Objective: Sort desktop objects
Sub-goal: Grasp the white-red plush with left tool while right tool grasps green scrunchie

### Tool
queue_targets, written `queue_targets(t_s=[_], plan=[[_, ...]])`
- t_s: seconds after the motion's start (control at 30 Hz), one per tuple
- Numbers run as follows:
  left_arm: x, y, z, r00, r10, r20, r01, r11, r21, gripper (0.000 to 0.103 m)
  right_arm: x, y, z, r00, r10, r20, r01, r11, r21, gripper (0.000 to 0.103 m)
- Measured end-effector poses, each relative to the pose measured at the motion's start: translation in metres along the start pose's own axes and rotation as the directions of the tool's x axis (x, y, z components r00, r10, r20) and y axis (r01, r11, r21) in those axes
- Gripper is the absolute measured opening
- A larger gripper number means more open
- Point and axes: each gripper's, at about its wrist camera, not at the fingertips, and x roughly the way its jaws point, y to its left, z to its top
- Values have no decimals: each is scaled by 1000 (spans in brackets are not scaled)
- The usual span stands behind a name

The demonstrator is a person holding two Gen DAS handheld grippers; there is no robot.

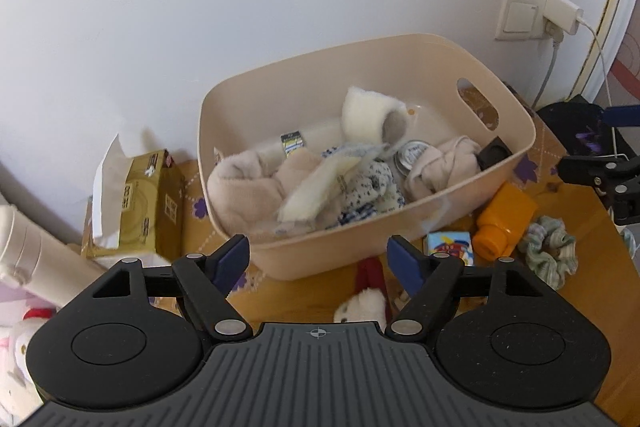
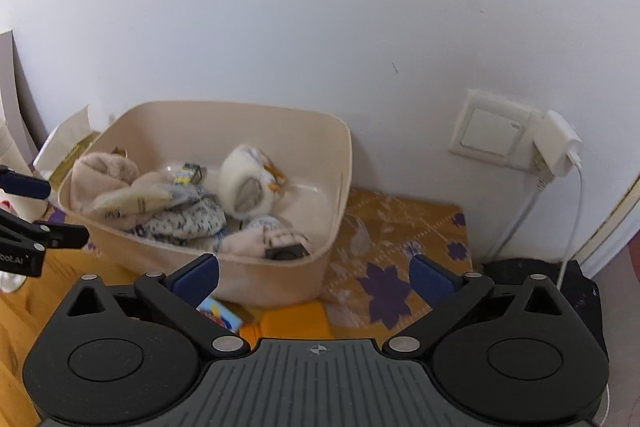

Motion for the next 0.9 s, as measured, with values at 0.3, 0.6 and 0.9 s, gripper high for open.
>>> queue_targets(t_s=[0.3, 0.6, 0.9], plan=[[12, -9, -31, 997, -26, -76, 26, 1000, 5, 77, 0, -13, -31, 997, 11, -81, -12, 1000, -8, 103], [34, -9, -50, 985, -50, -165, 52, 999, 13, 77, 17, -21, -59, 984, 14, -176, -18, 1000, -20, 103], [59, -11, -56, 970, -92, -226, 94, 996, 2, 77, 43, -24, -76, 962, 51, -270, -47, 999, 22, 103]])
